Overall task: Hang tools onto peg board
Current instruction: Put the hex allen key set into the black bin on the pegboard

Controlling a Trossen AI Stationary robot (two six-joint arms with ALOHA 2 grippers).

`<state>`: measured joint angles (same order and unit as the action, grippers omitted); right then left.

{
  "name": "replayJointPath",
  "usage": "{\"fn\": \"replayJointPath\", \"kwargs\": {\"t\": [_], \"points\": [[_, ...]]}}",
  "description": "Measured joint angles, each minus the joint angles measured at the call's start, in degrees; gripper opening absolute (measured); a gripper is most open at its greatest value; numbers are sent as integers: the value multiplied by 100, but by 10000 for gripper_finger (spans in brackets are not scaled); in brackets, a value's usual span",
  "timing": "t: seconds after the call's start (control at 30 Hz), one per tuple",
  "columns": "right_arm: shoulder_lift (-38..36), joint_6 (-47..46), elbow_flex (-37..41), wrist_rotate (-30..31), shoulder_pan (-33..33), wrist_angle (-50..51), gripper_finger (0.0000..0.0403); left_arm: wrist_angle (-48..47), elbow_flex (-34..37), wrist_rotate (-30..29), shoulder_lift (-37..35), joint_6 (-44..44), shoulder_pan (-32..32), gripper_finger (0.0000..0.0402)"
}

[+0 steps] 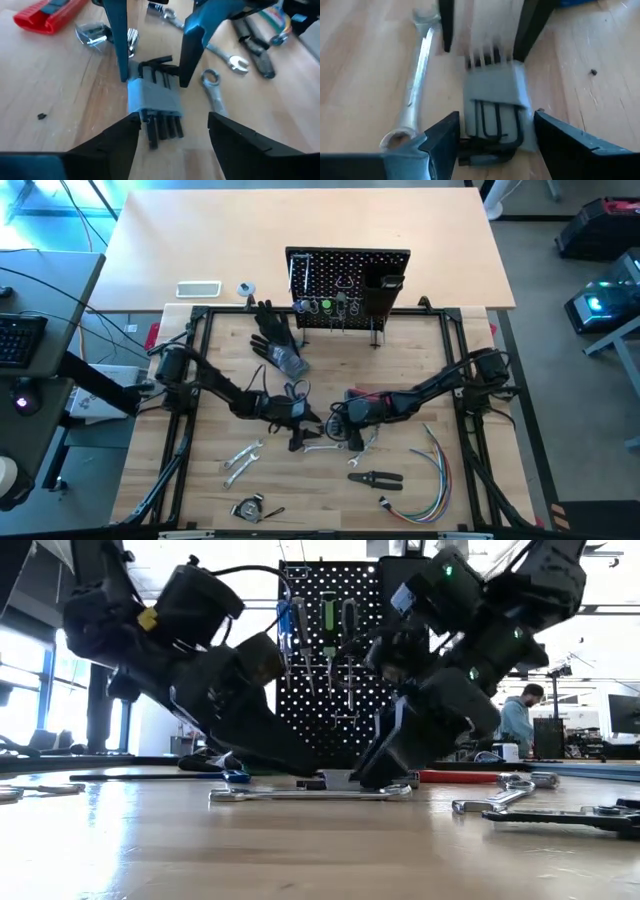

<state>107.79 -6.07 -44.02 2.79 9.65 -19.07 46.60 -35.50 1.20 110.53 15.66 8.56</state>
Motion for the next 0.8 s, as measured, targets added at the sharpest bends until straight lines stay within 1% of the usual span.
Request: {"fn": "replayJointPath", "kwargs": {"t": [0.17,0.33,0.43,0.5,0.57,0.67,0.8], "points": [[401,-119,6,80,6,-336,241,-129,-233,-14,258,-107,-9,244],[495,-89,5,483,102,-447,237,-137,-287,-19,317,-279,-8,246],[511,82,17,509,112,-587,225,-165,-287,-2,298,-383,-11,246],[511,133,14,527,112,-590,210,-170,-289,37,298,-527,-11,245],[511,160,14,550,107,-592,192,-182,-296,65,298,-659,3,238],[498,157,6,615,101,-603,165,-146,-290,0,298,-838,40,219],[498,206,6,756,112,-605,150,-80,-285,-71,310,-930,46,182]]}}
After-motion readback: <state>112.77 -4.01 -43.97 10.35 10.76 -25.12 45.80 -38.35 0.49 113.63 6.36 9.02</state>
